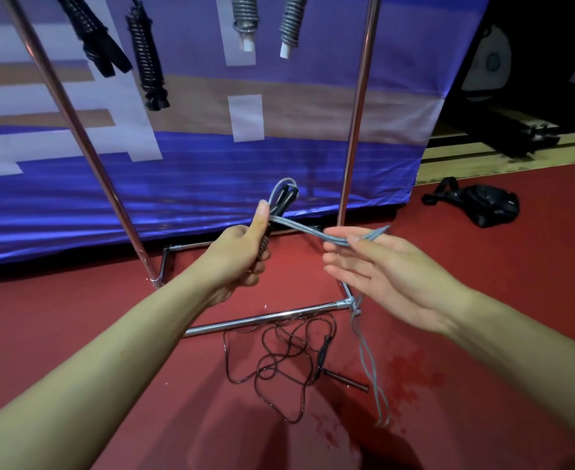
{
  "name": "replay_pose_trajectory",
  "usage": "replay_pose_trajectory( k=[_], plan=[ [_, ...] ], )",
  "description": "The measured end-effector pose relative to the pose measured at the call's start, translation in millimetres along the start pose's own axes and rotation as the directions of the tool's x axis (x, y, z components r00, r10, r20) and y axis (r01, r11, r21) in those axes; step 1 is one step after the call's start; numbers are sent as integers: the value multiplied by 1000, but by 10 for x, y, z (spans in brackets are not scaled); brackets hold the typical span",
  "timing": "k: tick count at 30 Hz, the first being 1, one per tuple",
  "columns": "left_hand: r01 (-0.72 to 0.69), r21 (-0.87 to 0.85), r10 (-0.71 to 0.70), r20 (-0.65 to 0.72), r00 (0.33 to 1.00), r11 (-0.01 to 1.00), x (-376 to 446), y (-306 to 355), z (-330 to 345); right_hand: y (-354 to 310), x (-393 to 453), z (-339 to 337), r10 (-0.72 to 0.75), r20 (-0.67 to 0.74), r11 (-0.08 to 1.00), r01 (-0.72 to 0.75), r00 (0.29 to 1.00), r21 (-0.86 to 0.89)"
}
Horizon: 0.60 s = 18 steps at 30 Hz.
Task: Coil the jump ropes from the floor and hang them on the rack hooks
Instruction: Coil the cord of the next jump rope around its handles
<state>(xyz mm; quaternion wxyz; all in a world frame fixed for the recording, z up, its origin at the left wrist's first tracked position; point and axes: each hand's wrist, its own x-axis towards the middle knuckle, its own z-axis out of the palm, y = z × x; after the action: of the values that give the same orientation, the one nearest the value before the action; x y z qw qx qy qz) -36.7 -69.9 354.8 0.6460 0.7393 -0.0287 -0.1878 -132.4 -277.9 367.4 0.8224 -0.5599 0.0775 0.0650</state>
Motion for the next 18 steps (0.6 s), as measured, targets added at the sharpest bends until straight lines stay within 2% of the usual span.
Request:
replay_pose_trajectory(
  k=[3, 5, 10, 12, 16, 18],
  plan=[
    [-31, -30, 29, -63, 998, 999, 38, -3, 29, 57, -58, 61, -2, 102, 1000, 5, 995, -28],
    [-49, -65, 45, -68, 997, 997, 63, 8, 20, 85, -76, 87, 7, 118, 998, 0, 993, -64],
    [-95, -166, 93, -18, 995, 981, 10, 70, -7, 85, -38, 33, 49, 27, 999, -48, 998, -19],
    [-90, -196, 98, 29, 995, 976, -43, 95, -13, 72, 0, 11, 88, -3, 995, -88, 996, 57],
    [-48, -266, 94, 163, 982, 963, -159, 172, 30, 23, 96, -8, 182, -15, 930, -166, 983, 328],
    [-11, -304, 93, 257, 962, 953, -205, 218, 51, 25, 147, 10, 189, -27, 916, -166, 982, 366]
  ],
)
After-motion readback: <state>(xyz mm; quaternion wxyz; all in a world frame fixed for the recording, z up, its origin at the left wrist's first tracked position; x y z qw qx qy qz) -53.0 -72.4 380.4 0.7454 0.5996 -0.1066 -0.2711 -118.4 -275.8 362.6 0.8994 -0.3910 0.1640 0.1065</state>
